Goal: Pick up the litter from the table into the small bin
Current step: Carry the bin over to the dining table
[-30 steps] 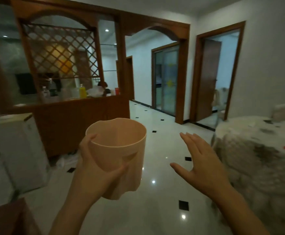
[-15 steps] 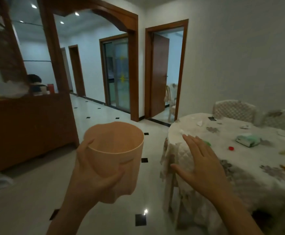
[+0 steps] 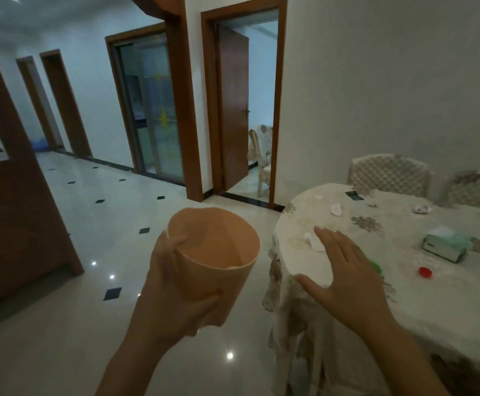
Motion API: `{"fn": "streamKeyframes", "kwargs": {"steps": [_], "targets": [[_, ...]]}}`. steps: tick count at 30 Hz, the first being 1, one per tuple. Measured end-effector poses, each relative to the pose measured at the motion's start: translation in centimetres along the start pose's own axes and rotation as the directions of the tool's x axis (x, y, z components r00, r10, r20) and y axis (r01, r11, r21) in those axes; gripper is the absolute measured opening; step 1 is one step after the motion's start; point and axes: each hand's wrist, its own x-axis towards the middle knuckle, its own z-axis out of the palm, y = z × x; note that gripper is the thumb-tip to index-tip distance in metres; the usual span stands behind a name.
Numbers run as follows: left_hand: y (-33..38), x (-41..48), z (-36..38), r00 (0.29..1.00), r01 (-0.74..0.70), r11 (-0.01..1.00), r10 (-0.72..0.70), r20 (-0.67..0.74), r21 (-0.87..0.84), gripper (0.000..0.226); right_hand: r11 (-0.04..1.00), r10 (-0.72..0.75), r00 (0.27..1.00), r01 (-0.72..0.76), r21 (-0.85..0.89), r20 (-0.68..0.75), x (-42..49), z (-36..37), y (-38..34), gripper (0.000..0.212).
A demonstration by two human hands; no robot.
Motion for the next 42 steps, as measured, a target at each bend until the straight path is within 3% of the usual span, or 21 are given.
{"fn": "streamKeyframes", "kwargs": {"steps": [2,6,16,19,23,28,32,35,37,39,42], "targets": [[-2.2,4.4,0.6,0.998,-0.055,0.996,0.055,0.0,0.065,0.109,1.0,0.024,1.0,-0.024,-0.012,0.008,3.4,2.3,0.2,0.082],[-4.2,10.8,2.3,0.994,-0.102,0.995,0.103,0.034,-0.013,0.098,0.996,0.092,0.995,-0.091,-0.025,0.026,8.8,6.0,1.9,0.081],[-13.5,27.5,10.6,0.99,-0.021,0.999,0.017,0.141,0.026,0.122,0.977,0.212,0.973,-0.207,-0.056,0.089,20.9,16.0,9.2,0.08],[-14.4,32.7,13.8,0.982,-0.074,0.997,0.079,0.172,-0.032,0.107,0.956,0.288,0.948,-0.278,-0.092,0.137,24.2,19.2,12.7,0.08],[-15.1,38.7,18.1,0.955,-0.126,0.986,0.149,0.255,-0.105,0.101,0.905,0.422,0.889,-0.401,-0.142,0.177,26.6,22.7,17.7,0.082],[-16.0,43.8,23.2,0.921,-0.128,0.984,0.166,0.353,-0.127,0.103,0.795,0.606,0.757,-0.567,-0.215,0.245,27.0,25.7,21.6,0.078],[-16.5,46.4,26.8,0.86,-0.162,0.966,0.237,0.452,-0.2,0.097,0.683,0.73,0.612,-0.653,-0.326,0.305,25.9,27.9,23.2,0.068],[-17.0,48.0,29.3,0.809,-0.179,0.958,0.273,0.52,-0.224,0.095,0.592,0.803,0.498,-0.734,-0.333,0.329,25.4,29.6,23.5,0.048],[-17.4,49.0,30.7,0.775,-0.19,0.958,0.281,0.566,-0.214,0.095,0.562,0.825,0.485,-0.761,-0.324,0.291,25.2,30.7,23.3,0.033],[-17.7,50.0,31.9,0.729,-0.221,0.947,0.319,0.606,-0.232,0.094,0.548,0.835,0.52,-0.81,-0.208,0.178,25.0,31.6,23.3,0.02],[-18.3,51.4,33.5,0.666,-0.217,0.929,0.366,0.651,-0.3,0.095,0.483,0.875,0.484,-0.874,-0.057,0.001,26.0,31.6,23.1,0.018]]}}
